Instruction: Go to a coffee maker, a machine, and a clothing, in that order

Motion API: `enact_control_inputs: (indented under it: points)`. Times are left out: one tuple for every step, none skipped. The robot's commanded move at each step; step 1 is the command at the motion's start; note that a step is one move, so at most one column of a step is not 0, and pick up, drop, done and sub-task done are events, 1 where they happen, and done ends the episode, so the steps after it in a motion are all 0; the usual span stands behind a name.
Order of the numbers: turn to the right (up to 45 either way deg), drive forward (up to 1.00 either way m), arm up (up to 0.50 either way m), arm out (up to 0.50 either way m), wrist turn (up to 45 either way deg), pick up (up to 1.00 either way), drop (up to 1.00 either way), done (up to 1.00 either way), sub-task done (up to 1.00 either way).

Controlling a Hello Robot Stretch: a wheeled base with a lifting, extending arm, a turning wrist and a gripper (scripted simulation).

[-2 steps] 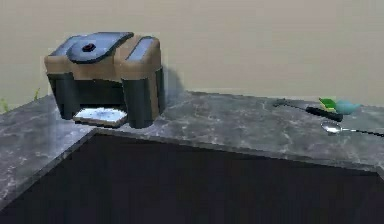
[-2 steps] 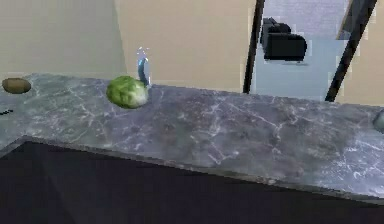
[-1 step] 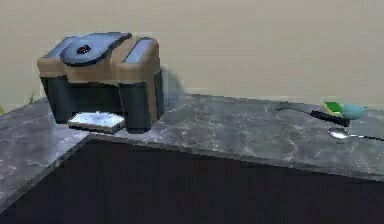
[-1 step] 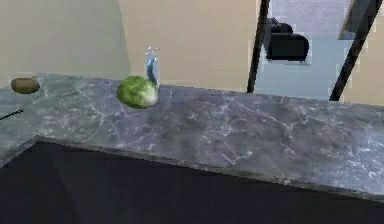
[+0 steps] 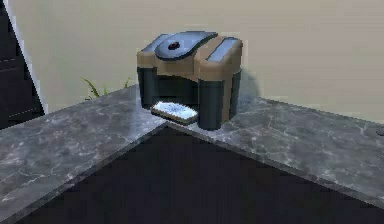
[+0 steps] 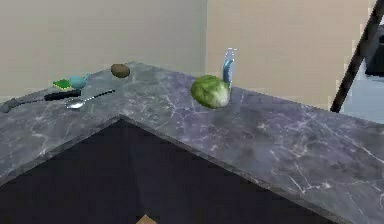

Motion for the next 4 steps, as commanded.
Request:
enact_control_inputs:
  points:
    - [0.0, 0.00, 0.00, 0.00, 0.0, 0.00, 0.00, 0.00, 1.00]
    - [-45.0, 0.00, 0.00, 0.00, 0.0, 0.00, 0.00, 0.00, 0.00]
    - [-45.0, 0.00, 0.00, 0.00, 0.0, 0.00, 0.00, 0.00, 0.00]
    - [-45.0, 0.00, 0.00, 0.00, 0.0, 0.00, 0.00, 0.00, 0.00]
